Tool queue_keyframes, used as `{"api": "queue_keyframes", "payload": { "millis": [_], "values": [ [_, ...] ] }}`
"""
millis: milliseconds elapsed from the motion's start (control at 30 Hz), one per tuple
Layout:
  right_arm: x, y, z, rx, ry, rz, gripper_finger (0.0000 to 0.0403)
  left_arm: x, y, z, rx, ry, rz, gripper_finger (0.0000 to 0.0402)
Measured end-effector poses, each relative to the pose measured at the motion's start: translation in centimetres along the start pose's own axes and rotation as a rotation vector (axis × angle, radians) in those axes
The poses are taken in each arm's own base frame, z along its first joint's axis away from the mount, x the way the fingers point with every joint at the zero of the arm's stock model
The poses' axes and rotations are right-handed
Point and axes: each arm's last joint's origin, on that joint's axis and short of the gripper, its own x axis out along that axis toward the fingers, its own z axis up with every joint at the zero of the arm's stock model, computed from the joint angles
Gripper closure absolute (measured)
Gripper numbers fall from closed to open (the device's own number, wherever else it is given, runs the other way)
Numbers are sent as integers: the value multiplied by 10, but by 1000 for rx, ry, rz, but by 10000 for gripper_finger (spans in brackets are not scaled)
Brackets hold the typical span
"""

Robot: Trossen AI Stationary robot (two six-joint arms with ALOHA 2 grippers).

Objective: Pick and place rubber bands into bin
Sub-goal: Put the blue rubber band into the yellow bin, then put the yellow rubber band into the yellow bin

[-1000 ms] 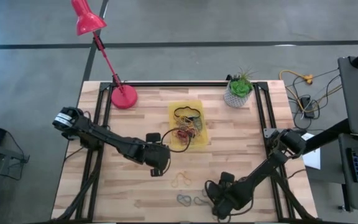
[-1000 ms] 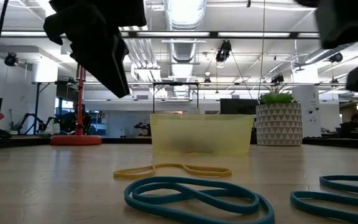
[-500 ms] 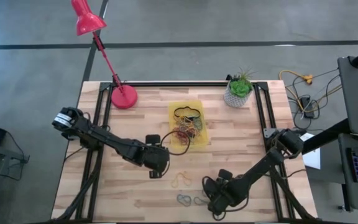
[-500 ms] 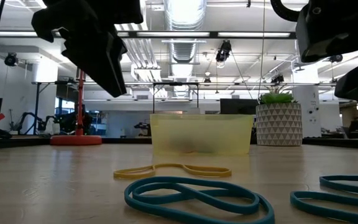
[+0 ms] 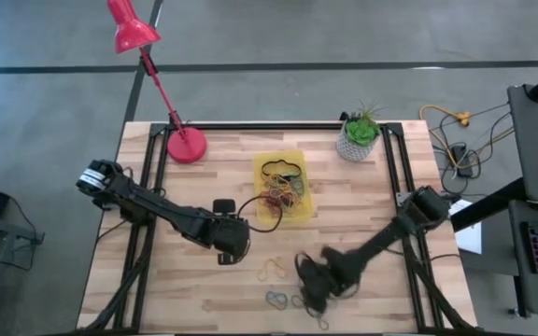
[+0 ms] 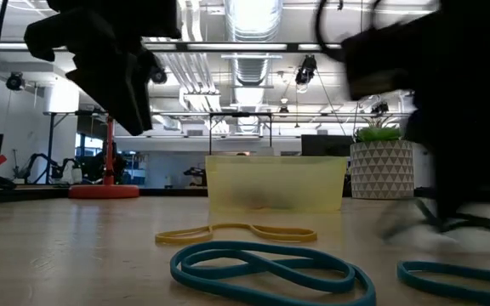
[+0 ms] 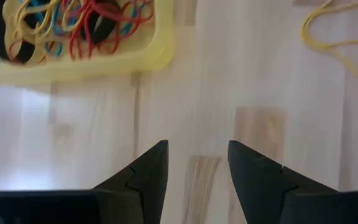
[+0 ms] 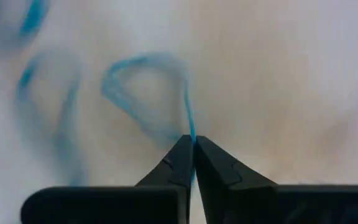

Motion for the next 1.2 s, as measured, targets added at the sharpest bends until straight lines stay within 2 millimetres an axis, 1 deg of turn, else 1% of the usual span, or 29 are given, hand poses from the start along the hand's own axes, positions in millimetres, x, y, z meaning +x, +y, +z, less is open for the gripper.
{"api": "queue_keyframes", "payload": {
  "millis": [67,133,200,300,400,467,500,567,633,700,767,867,933,1033,1200],
  "values": [
    [-13,-18,21,16,-105,-65,395,-2,2,-4,-13,23,13,250],
    [-39,-33,48,64,-226,-71,395,-3,4,-7,-30,37,25,250],
    [-65,-54,68,94,-296,-78,395,-3,6,-11,-51,50,38,250],
    [-84,-85,94,119,-374,-126,395,-1,8,-18,-84,61,45,250],
    [-103,-121,118,164,-449,-189,395,1,8,-24,-122,79,54,250],
    [-109,-142,130,209,-470,-216,395,1,8,-28,-137,87,56,250],
    [-108,-151,135,232,-466,-229,395,1,8,-29,-145,88,57,250],
    [-100,-164,143,282,-450,-244,395,2,8,-32,-163,94,60,250],
    [-94,-172,152,334,-447,-223,395,3,7,-35,-169,98,62,250],
    [-89,-175,161,358,-448,-156,394,2,7,-36,-181,99,62,250],
    [-80,-173,166,342,-427,-115,394,2,6,-36,-181,99,62,250],
    [-65,-166,165,307,-361,-137,390,3,6,-37,-180,100,63,250],
    [-62,-164,163,291,-317,-157,378,3,6,-38,-179,103,64,250],
    [-56,-160,156,233,-241,-154,345,4,6,-38,-176,105,56,250],
    [-55,-136,138,123,-170,-139,269,5,4,-35,-186,76,35,250]
  ]
}}
